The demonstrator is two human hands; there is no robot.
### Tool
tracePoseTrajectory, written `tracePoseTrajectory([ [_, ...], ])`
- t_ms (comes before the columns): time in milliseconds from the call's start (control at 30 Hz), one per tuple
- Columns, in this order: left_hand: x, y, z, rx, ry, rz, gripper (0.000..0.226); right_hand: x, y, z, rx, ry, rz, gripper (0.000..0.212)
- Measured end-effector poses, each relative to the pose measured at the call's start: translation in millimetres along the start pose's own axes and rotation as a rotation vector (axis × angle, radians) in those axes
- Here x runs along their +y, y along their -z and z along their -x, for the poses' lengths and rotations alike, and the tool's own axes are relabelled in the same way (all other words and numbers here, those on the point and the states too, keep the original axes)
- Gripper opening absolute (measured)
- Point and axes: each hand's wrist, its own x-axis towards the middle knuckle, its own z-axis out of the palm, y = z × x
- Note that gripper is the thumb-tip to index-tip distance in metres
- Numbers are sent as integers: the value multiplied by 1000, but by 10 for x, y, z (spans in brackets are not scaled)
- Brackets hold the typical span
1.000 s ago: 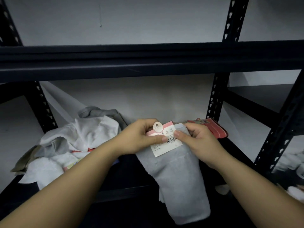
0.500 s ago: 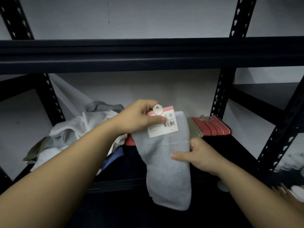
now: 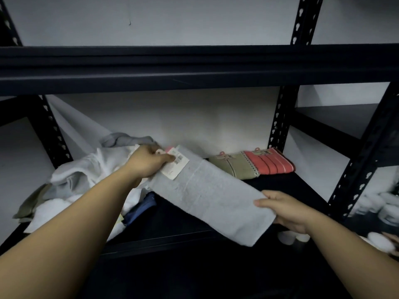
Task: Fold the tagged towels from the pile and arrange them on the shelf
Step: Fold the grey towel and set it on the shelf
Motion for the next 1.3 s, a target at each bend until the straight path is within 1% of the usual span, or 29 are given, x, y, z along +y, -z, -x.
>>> tracePoseTrajectory([
  [33, -65, -27, -2, -18, 39, -21, 28, -20, 39, -7, 44, -1, -48, 18],
  [100, -216, -92, 7, -122, 139, 18, 24, -67, 124, -45, 130, -5, -96, 13],
  [200, -402, -199, 33, -240, 274, 85, 27, -121, 248, -195, 255, -14, -125, 23],
  [267, -503, -285, 32, -268, 319, 91, 26, -146, 310, -325, 332, -10, -151, 30],
  [333, -611, -364, 24, -251, 329, 71, 26, -162, 334, -442, 391, -3, -136, 33],
  [400, -715, -430, -4, -201, 290, -9, 33, -180, 335, -537, 427, 13, -69, 35],
  [467, -792, -463, -26, -166, 204, -190, 38, -183, 316, -616, 472, 39, 36, 39],
  [500, -809, -471, -26, -151, 146, -309, 36, -189, 298, -631, 498, 58, 115, 41],
  [567, -833, -496, 1, -109, 40, -522, 31, -199, 230, -619, 530, 105, 340, 43],
  [633, -871, -546, 39, -53, -48, -670, 29, -173, 116, -595, 549, 151, 605, 48],
  [700, -914, -635, 94, 4, -106, -790, 32, -118, -68, -542, 505, 148, 839, 56],
  [767, -969, -745, 123, 82, -241, -842, 32, -2, -279, -518, 391, 116, 1005, 65],
  [800, -986, -800, 139, 90, -315, -827, 31, 63, -380, -515, 332, 99, 1064, 72],
  [833, -1014, -848, 145, 65, -376, -791, 33, 106, -458, -503, 293, 87, 1114, 79],
  [867, -1043, -890, 144, 3, -401, -742, 38, 151, -487, -521, 266, 94, 1157, 83],
  [900, -1063, -926, 151, -77, -391, -704, 45, 162, -482, -533, 247, 102, 1179, 85],
  [967, -1106, -969, 173, -219, -303, -714, 57, 129, -428, -575, 230, 108, 1170, 86],
  [1000, -1120, -981, 184, -263, -264, -744, 62, 110, -407, -600, 235, 104, 1172, 87],
  [1067, -1124, -993, 204, -305, -228, -780, 67, 59, -449, -631, 286, 134, 1214, 82],
  [1133, -1132, -1003, 227, -315, -218, -798, 69, -22, -640, -648, 318, 247, 1174, 72],
  [1200, -1121, -1006, 244, -312, -213, -794, 69, -136, -955, -662, 242, 346, 1030, 64],
  [1267, -1131, -996, 251, -303, -212, -796, 68, -192, -1268, -692, 141, 365, 959, 61],
  [1300, -1138, -988, 250, -301, -211, -799, 68, -174, -1375, -717, 112, 361, 966, 60],
])
